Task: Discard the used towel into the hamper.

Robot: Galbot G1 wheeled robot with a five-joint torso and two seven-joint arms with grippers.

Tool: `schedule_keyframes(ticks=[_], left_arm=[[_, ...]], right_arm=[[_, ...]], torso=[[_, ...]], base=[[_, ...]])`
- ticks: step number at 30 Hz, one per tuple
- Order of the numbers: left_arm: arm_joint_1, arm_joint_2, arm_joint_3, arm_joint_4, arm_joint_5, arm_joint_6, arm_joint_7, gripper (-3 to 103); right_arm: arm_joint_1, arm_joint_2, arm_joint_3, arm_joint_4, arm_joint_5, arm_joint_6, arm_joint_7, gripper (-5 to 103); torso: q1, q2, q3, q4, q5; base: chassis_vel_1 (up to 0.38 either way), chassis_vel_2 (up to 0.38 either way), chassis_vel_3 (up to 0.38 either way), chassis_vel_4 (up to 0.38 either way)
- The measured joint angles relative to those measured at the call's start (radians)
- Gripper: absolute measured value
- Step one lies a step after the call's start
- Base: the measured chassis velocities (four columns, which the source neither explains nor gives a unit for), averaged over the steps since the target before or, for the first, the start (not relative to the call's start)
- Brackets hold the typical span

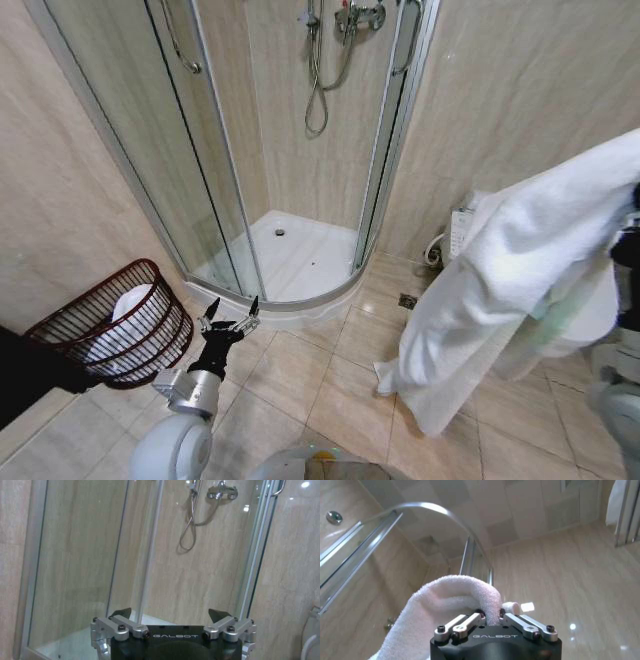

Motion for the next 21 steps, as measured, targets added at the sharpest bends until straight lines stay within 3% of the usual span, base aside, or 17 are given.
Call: schedule_keyframes(ticks=[9,21], left_arm=[[0.000,0.000,0.000,0.000,0.000,0.000,0.000,100],[0.000,0.000,0.000,0.000,0.000,0.000,0.000,100]], right_arm=[[0.002,-0.023,0.065,0.000,0.088,0.004,0.008,7],[-0.001,-0.025,0.085,0.000,0.107,0.006,0.011,7]], torso=[[0.011,0.036,0.025,0.0000,0.0001],[0.026,0.083,0.057,0.0000,0.0001]], base=[[0.000,0.000,0.000,0.000],[0.000,0.000,0.000,0.000]])
